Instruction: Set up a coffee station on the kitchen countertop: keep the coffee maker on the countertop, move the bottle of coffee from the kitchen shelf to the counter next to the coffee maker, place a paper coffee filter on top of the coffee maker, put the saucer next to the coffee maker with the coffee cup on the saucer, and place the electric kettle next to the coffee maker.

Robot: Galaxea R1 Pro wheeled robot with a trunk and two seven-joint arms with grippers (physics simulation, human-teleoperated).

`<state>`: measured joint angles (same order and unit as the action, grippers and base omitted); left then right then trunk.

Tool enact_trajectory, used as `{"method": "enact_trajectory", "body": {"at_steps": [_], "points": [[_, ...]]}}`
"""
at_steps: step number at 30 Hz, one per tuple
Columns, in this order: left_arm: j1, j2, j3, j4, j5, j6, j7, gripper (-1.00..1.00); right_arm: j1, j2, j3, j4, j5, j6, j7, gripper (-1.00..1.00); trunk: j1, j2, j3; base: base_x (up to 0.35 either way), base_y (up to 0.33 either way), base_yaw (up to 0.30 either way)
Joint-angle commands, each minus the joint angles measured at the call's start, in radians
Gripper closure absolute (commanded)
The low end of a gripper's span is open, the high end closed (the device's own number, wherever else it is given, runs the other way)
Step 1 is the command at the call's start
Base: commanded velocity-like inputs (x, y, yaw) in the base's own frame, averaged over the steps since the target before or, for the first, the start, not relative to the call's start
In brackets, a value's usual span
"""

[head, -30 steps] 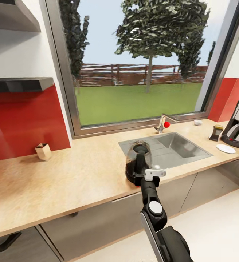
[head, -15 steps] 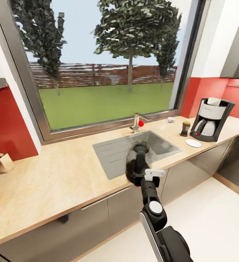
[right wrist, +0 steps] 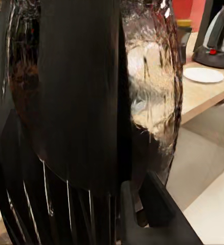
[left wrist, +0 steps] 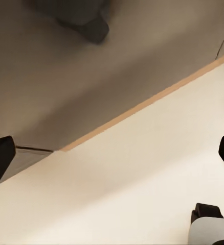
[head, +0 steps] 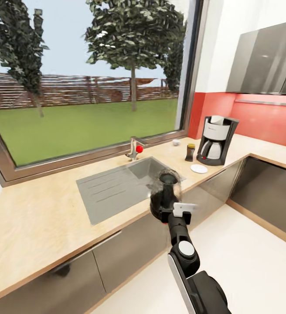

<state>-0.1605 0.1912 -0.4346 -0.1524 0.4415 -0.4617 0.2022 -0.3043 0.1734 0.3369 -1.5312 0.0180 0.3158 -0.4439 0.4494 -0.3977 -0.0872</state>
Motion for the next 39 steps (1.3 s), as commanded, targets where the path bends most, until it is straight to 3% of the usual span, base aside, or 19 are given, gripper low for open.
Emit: {"method": "enact_trajectory", "body": {"at_steps": [1, 9, 14, 16, 19, 22, 39], "points": [[0.000, 0.001, -0.009, -0.001, 0.003, -0.002, 0.007, -1.00, -0.001, 0.000, 0.002, -0.001, 0.007, 0.008, -0.006, 1.00, 0.001, -0.002, -0.002, 0.008, -0.268, -0.280], [0.001, -0.006, -0.013, 0.008, 0.005, 0.005, 0.005, -1.00, -0.002, 0.000, 0.002, -0.001, 0.007, 0.008, -0.006, 1.00, 0.001, -0.002, -0.002, 0.001, -0.268, -0.280], [0.001, -0.022, -0.038, 0.101, 0.005, 0.039, 0.005, -1.00, -0.001, 0.000, 0.002, -0.001, 0.007, 0.008, -0.006, 1.00, 0.001, -0.002, -0.002, 0.000, -0.268, -0.280], [0.001, -0.037, -0.042, 0.138, 0.005, 0.101, 0.005, -1.00, -0.001, 0.000, 0.002, -0.001, 0.007, 0.008, -0.006, 1.00, 0.001, -0.002, -0.002, 0.000, -0.268, -0.280], [0.001, -0.051, -0.044, 0.149, 0.005, 0.283, 0.006, -1.00, -0.001, 0.000, 0.002, -0.001, 0.007, 0.008, -0.006, 1.00, 0.001, -0.002, -0.002, 0.005, -0.268, -0.280], [0.001, -0.054, -0.044, 0.147, 0.006, 0.343, 0.006, -1.00, -0.001, 0.000, 0.001, -0.001, 0.007, 0.008, -0.006, 1.00, 0.001, -0.002, -0.002, 0.054, -0.268, -0.280], [0.001, -0.056, -0.043, 0.143, 0.006, 0.362, 0.007, -1.00, -0.001, 0.000, 0.001, 0.000, 0.007, 0.008, -0.006, 1.00, 0.001, -0.002, -0.002, 0.102, -0.268, -0.279]]}}
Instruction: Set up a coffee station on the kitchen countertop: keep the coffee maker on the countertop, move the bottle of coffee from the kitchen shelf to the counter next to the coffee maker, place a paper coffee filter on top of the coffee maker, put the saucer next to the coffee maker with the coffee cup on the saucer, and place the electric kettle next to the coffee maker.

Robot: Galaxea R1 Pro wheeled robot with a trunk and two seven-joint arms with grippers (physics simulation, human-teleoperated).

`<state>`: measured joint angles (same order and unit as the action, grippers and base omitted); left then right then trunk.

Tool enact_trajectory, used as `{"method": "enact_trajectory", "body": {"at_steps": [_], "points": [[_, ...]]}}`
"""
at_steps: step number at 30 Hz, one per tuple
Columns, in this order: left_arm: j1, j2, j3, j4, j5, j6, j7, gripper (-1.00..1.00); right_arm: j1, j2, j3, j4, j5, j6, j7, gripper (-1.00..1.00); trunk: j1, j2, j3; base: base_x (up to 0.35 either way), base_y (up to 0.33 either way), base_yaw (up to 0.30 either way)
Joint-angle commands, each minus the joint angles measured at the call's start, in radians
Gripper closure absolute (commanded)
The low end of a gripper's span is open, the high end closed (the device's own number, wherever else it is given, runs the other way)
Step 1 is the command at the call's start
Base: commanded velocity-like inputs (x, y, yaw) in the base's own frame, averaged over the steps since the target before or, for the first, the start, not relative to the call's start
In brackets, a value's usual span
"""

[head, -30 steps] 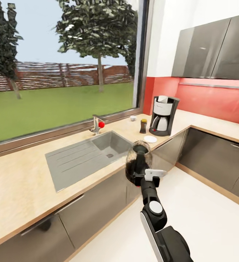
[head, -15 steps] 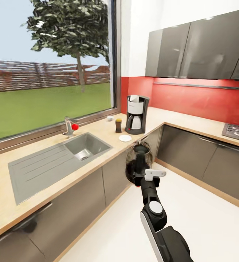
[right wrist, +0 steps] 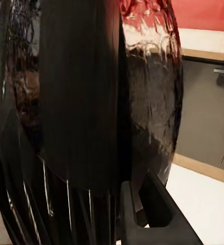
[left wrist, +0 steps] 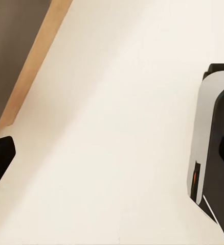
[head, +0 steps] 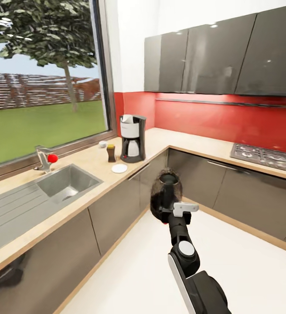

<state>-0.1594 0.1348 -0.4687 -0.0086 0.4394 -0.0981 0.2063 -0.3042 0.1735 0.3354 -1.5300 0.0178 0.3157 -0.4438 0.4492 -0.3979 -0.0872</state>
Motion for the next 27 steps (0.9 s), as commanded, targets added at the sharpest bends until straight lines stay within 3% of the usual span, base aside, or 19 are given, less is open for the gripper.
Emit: {"method": "enact_trajectory", "body": {"at_steps": [1, 13, 27], "points": [[0.000, 0.000, -0.008, -0.001, 0.009, -0.002, 0.003, -1.00, -0.001, 0.000, 0.002, -0.001, 0.007, 0.008, -0.006, 1.00, 0.001, -0.002, -0.002, 0.177, -0.242, -0.193], [0.000, 0.001, -0.007, -0.001, 0.010, -0.002, 0.004, -1.00, -0.001, -0.002, 0.004, 0.001, 0.011, 0.008, -0.005, 1.00, 0.001, -0.002, -0.002, 0.269, -0.159, -0.027], [0.000, -0.003, -0.007, -0.001, 0.010, -0.005, 0.004, -1.00, -0.001, 0.000, 0.002, 0.000, 0.011, 0.005, -0.006, 1.00, 0.001, -0.002, -0.002, 0.327, -0.009, 0.000]]}}
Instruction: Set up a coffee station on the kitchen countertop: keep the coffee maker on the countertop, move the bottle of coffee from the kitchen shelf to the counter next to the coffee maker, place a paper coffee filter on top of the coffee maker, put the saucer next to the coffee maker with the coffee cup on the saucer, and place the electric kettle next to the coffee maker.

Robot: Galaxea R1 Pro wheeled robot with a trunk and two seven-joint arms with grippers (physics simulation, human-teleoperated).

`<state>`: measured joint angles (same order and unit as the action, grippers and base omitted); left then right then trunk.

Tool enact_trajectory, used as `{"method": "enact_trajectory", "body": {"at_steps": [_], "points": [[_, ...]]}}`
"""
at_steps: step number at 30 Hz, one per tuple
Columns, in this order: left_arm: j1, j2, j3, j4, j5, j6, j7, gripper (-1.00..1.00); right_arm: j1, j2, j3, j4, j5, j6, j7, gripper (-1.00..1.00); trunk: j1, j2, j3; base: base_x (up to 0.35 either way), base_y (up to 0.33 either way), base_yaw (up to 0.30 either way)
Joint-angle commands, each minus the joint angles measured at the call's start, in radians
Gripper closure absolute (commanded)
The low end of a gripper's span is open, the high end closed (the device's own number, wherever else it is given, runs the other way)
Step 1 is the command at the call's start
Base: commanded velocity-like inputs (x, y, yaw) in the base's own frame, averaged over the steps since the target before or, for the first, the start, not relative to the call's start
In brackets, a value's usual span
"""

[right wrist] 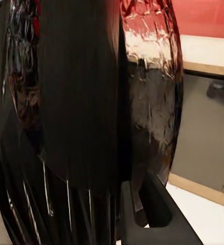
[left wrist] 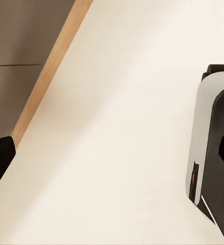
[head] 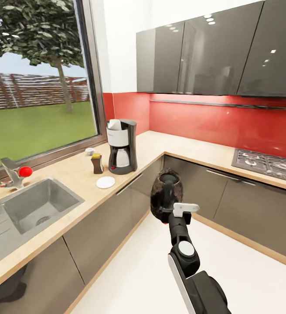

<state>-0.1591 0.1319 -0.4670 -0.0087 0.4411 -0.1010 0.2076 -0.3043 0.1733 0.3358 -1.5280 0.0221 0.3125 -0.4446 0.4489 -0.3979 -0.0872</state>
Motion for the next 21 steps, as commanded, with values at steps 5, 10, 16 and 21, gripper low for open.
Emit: {"method": "enact_trajectory", "body": {"at_steps": [5, 10, 16, 21], "points": [[0.000, -0.004, -0.008, -0.001, 0.008, -0.002, 0.003, -1.00, -0.001, 0.000, 0.002, -0.003, 0.007, 0.008, -0.006, 1.00, 0.001, -0.002, -0.002, 0.330, -0.012, 0.000], [0.000, -0.004, -0.008, -0.001, 0.008, -0.002, 0.003, -1.00, -0.002, 0.000, 0.002, -0.003, 0.007, 0.008, -0.006, 1.00, 0.001, -0.002, -0.002, 0.299, -0.127, 0.000], [0.000, -0.004, -0.008, -0.001, 0.008, -0.001, 0.003, -1.00, -0.002, 0.000, 0.002, -0.003, 0.007, 0.008, -0.006, 1.00, 0.001, -0.002, -0.002, 0.283, -0.160, 0.000], [0.000, -0.005, -0.009, -0.001, 0.008, 0.000, 0.003, -1.00, -0.001, 0.000, 0.002, -0.003, 0.007, 0.008, -0.006, 1.00, 0.001, -0.002, -0.002, 0.281, -0.164, 0.000]]}}
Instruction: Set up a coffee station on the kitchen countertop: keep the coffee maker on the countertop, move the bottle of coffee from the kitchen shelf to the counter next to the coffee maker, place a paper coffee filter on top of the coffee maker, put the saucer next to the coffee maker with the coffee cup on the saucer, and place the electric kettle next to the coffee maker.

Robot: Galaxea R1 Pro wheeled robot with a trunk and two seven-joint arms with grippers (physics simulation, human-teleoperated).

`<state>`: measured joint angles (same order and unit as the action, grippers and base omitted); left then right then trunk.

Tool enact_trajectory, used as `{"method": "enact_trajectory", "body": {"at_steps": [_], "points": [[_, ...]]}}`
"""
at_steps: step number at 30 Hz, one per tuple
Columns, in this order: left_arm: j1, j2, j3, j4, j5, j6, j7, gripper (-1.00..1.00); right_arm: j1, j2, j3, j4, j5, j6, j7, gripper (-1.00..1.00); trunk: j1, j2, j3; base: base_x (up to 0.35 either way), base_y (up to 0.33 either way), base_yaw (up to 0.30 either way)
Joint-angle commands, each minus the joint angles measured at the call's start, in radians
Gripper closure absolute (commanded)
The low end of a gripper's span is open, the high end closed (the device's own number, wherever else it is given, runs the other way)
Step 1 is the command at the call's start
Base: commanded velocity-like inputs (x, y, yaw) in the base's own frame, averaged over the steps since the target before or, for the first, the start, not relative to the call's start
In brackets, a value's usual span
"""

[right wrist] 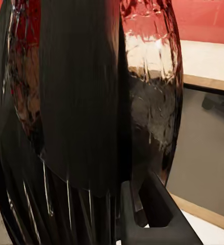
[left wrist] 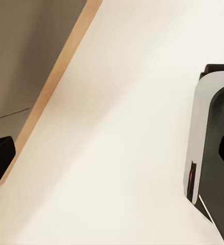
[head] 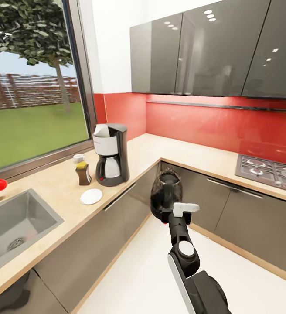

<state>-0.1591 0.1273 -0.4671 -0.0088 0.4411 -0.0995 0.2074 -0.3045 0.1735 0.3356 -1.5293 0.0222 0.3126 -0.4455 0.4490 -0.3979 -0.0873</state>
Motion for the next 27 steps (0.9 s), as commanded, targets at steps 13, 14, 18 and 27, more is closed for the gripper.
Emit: {"method": "enact_trajectory", "body": {"at_steps": [13, 14, 18, 27], "points": [[0.000, -0.002, -0.008, 0.001, 0.008, -0.002, 0.003, -1.00, -0.001, 0.000, 0.001, -0.002, 0.007, 0.007, -0.005, 1.00, 0.001, -0.002, -0.002, 0.281, -0.165, 0.000], [0.000, -0.002, -0.008, 0.001, 0.008, -0.002, 0.003, -1.00, -0.001, 0.000, 0.001, -0.002, 0.007, 0.007, -0.005, 1.00, 0.001, -0.002, -0.002, 0.281, -0.165, 0.000], [0.000, -0.002, -0.008, 0.001, 0.008, -0.002, 0.003, -1.00, -0.001, 0.000, 0.000, -0.002, 0.007, 0.007, -0.004, 1.00, 0.001, -0.002, -0.002, 0.281, -0.165, 0.000], [0.000, -0.002, -0.008, 0.001, 0.008, -0.002, 0.003, -1.00, -0.001, -0.001, 0.000, -0.002, 0.007, 0.007, -0.004, 1.00, 0.001, -0.002, -0.002, 0.280, -0.165, 0.000]]}}
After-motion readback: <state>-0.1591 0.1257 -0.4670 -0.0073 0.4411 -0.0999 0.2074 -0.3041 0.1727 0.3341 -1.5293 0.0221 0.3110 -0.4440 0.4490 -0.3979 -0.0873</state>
